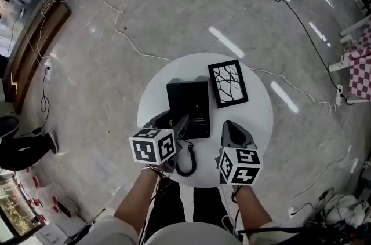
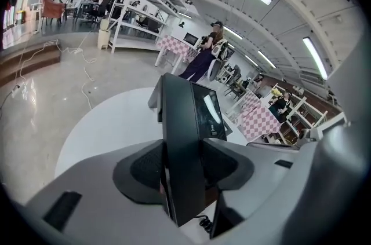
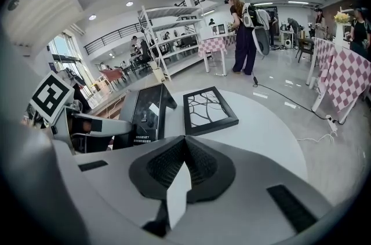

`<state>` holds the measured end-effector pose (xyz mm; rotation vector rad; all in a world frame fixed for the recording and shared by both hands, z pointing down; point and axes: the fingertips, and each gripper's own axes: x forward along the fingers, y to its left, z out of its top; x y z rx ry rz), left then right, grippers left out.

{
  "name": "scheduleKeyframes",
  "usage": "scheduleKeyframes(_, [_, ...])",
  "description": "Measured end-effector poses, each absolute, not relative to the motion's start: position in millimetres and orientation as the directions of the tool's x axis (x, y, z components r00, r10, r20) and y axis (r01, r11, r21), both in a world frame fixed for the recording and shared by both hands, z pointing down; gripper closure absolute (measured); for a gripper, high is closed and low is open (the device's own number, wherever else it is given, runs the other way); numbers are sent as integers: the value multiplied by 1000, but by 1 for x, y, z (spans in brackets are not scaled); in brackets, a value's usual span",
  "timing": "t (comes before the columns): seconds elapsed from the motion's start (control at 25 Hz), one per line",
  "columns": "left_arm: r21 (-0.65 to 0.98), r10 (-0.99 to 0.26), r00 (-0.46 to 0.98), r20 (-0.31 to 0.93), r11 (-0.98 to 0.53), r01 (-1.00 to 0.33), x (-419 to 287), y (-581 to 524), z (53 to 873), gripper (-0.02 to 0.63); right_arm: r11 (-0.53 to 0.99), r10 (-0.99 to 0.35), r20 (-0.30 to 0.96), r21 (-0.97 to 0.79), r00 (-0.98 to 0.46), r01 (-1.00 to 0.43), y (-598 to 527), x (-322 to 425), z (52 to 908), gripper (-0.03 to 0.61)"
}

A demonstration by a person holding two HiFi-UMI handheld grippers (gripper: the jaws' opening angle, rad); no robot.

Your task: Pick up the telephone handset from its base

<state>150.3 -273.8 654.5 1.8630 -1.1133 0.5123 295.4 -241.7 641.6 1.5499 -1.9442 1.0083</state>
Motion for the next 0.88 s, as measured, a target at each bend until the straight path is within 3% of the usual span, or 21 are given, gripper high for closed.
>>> scheduleKeyframes(0.32, [422, -494, 446, 746, -168, -891, 150, -271, 652, 419, 102, -627, 734, -258, -263, -961, -238, 293, 642, 557])
scheduleKeyframes(0.56, [481, -498, 491, 714, -160, -862, 149, -266, 644, 430, 100, -623, 736, -264, -267, -959, -235, 290, 641, 555])
scheduleKeyframes(0.72, [512, -520, 510, 685, -155, -845, 142, -261, 639, 518, 93, -626, 733, -268, -266, -959, -235, 289, 642, 555])
scheduleKeyframes(0.88, [528, -511, 526, 679, -157, -835, 143, -261, 641, 515, 92, -627, 730, -276, -270, -957, -234, 286, 643, 555])
